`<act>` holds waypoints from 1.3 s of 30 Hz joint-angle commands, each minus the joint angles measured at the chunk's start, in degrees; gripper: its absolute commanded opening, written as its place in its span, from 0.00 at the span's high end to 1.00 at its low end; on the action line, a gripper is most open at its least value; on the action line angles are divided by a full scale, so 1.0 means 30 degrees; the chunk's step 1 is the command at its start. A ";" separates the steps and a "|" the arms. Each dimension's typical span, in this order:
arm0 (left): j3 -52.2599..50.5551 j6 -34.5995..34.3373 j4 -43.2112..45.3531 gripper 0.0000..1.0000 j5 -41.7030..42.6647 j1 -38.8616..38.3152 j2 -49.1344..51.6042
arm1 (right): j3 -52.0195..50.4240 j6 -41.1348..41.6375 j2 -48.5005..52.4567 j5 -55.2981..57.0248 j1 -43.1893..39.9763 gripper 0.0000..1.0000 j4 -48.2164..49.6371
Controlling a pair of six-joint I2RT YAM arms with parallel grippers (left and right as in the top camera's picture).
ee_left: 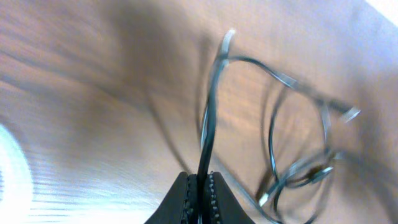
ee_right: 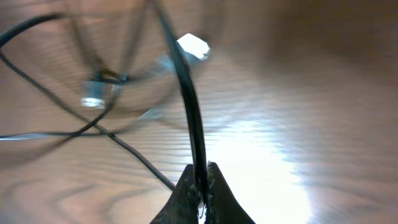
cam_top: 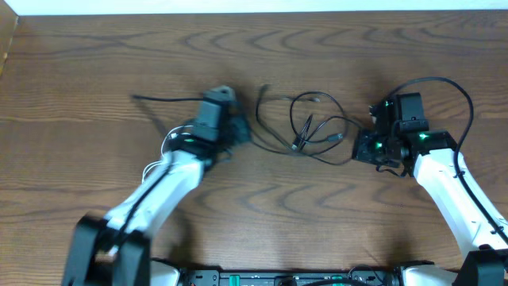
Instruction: Untangle cables
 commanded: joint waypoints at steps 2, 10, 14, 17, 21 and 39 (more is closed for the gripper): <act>0.0299 0.0743 -0.0954 0.93 -0.0670 0.2958 -0.3031 | 0.0328 0.0918 -0.0350 0.3563 -0.0102 0.99 -0.0670; 0.0299 0.0896 -0.2412 0.93 -0.0612 0.5479 -0.5224 | 0.0328 0.2732 -0.0350 0.6324 -0.0124 0.99 -0.1661; 0.0299 0.0896 -0.2229 0.93 -0.0663 0.6790 -0.5260 | 0.0328 0.5158 -0.0350 1.0200 -0.0583 0.99 -0.3869; 0.0299 0.0903 -0.2193 0.92 -0.0750 0.8218 -0.5260 | 0.0328 0.6149 -0.0350 1.1482 -0.1545 0.99 -0.5231; 0.0299 0.0889 -0.2229 0.92 -0.0721 1.0564 -0.5260 | 0.0328 0.6317 -0.0350 1.1606 -0.3738 0.99 -0.6069; 0.0299 0.1406 -0.2346 0.93 -0.0758 1.5446 -0.5129 | 0.0328 0.3075 -0.0342 0.8014 -1.1992 0.99 -0.4605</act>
